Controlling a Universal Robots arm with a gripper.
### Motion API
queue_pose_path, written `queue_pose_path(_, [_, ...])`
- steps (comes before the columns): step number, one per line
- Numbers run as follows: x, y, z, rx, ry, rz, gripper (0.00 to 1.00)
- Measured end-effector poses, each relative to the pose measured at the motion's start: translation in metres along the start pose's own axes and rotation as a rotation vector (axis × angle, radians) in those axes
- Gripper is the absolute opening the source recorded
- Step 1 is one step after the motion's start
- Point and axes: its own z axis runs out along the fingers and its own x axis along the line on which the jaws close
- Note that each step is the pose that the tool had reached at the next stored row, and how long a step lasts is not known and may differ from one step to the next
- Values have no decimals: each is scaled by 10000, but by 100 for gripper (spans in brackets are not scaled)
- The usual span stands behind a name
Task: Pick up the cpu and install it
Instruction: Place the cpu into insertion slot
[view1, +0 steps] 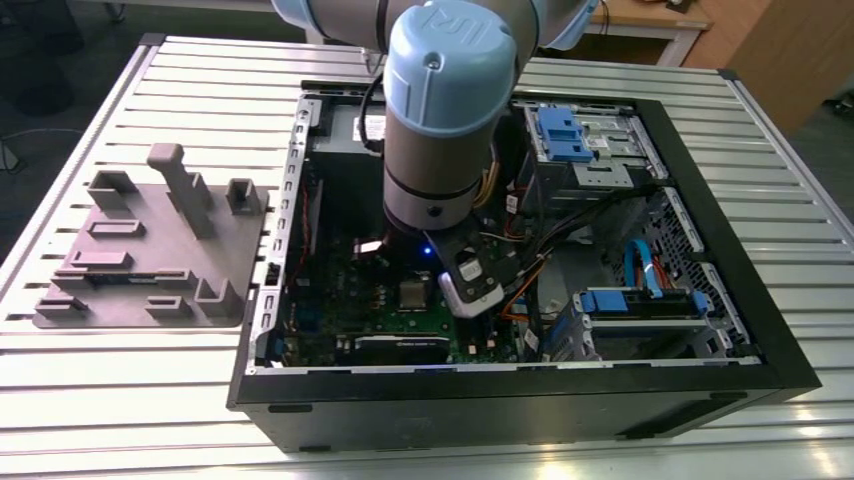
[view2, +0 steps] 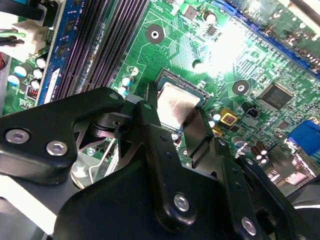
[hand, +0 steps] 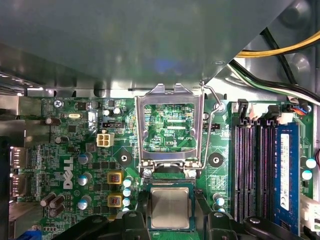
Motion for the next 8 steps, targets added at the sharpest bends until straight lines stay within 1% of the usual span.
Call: queue_pose_path(8, [17,-1,8,-3,-2,12,45])
